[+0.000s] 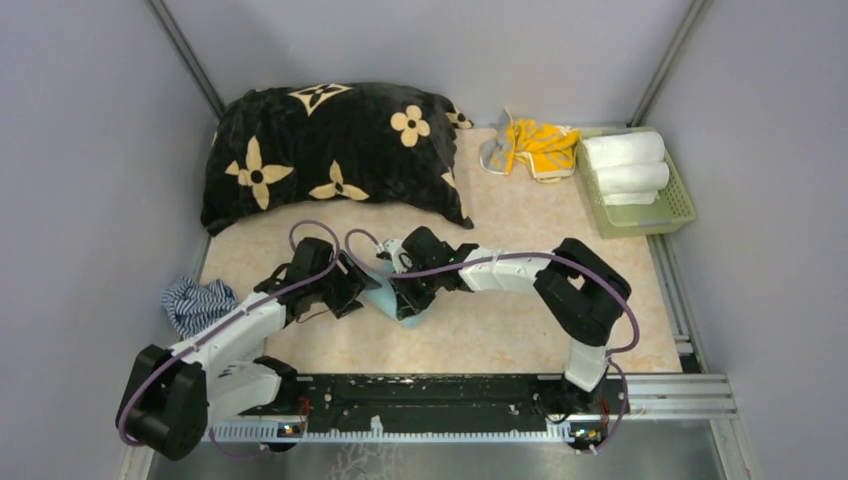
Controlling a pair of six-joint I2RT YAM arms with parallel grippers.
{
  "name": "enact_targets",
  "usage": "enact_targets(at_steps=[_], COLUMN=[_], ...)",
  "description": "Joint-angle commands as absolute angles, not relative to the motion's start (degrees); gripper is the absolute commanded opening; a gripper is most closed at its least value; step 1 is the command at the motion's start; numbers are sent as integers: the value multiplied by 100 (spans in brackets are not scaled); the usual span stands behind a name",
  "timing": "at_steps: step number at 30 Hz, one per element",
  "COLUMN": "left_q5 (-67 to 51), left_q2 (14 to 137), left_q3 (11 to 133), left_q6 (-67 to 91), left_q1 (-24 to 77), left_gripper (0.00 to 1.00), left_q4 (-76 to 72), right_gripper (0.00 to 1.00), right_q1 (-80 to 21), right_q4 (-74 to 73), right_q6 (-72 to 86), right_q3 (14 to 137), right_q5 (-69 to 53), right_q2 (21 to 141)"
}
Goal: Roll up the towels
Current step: Roll the towel at the center of the board.
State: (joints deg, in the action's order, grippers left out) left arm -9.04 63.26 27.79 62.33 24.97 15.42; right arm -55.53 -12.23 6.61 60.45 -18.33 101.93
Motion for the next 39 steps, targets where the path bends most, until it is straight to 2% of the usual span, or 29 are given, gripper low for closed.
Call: enact_targets(at_steps=[1,6,12,17,24,27,29,34,39], left_q5=[-859,-885,-775,-720,-675,-697,-711,-695,-689], left_q2=[5947,5863,6426,7078,7350,7374,7411,7417,7404], left_q3=[2596,2384,2252,2300,2231,2195,2210,2239,2221], left_q6=[6368,6450,6403,6364,6421,6458,6473,6461,6475], left_q1=[2478,2477,2476,2478,2476,2474,2471,2472,2478], left_gripper=[73,74,72,69,66,64,64,64,63], left_q4=[1694,1474,1212,1027,1127,1125,1144,1229,1242], right_gripper=[1,1,2,16,39,44,51,58,61], right_q1=[-5187,-4841,-4474,-4456,-4568,-4814,-5084,-5852,-6655], right_q4=[-917,-493,-292,-724,-1150,-1407,-1662,-1939,-1687], right_q6=[1368,1838,2202,1926,1500,1254,1038,603,101], right_q3=[5967,5889,5799,5893,5788,5808,5924,6107,6109], right_q5=[-4146,-4997,-5107,-4571,-3038,-2366,-1686,3,1202], right_q2=[10593,10959,11282,11176,10175,9737,9424,8932,8802])
